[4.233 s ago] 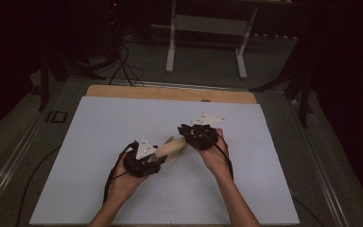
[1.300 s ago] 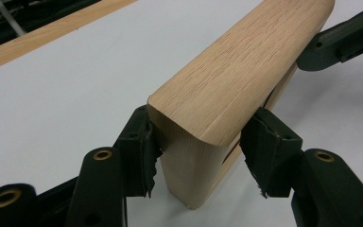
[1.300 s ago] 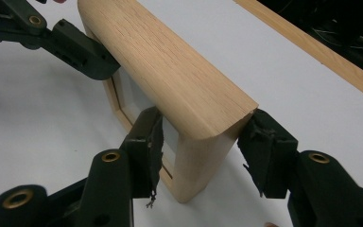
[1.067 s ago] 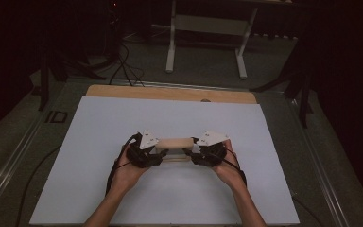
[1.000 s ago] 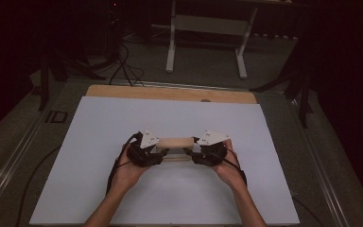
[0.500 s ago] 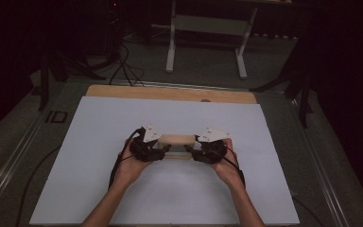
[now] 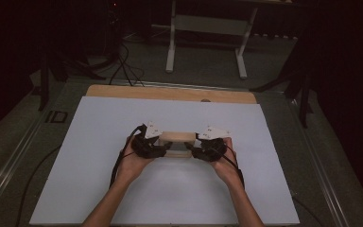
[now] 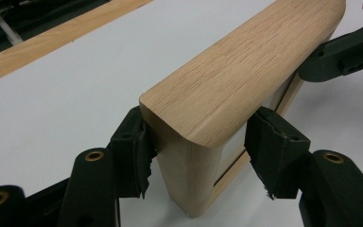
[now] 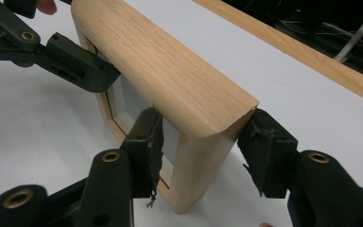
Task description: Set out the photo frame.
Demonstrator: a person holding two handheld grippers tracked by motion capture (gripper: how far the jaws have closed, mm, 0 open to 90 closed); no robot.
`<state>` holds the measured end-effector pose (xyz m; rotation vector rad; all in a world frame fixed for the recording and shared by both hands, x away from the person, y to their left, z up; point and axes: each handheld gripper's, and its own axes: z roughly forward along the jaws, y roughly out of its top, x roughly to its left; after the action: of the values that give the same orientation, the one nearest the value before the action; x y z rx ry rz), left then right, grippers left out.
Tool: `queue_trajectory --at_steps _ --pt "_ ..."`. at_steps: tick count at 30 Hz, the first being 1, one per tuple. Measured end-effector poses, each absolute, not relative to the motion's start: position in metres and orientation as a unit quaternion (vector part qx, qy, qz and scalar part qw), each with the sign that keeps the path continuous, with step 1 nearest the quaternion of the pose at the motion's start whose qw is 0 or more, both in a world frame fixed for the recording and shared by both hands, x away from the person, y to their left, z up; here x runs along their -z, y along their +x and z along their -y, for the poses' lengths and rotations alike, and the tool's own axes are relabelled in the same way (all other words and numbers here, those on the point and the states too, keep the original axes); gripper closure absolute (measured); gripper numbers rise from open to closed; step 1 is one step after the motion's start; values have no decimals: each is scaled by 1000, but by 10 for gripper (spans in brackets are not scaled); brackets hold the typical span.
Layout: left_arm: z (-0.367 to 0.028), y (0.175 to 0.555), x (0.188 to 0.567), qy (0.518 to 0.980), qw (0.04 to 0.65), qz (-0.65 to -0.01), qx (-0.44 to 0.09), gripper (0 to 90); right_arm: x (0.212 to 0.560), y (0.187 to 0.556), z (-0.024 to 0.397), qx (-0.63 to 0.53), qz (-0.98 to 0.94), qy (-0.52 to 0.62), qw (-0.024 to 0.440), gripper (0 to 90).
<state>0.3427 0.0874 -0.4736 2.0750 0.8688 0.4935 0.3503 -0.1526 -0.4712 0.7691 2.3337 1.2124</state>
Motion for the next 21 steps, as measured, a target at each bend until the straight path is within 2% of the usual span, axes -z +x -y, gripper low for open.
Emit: queue_trajectory --at_steps 17,21 --pt "-94 339 474 821 399 -357 -198 445 472 353 149 -437 -834 273 197 502" --pt "-99 335 474 817 403 -356 -206 494 473 354 149 -439 -833 276 196 502"
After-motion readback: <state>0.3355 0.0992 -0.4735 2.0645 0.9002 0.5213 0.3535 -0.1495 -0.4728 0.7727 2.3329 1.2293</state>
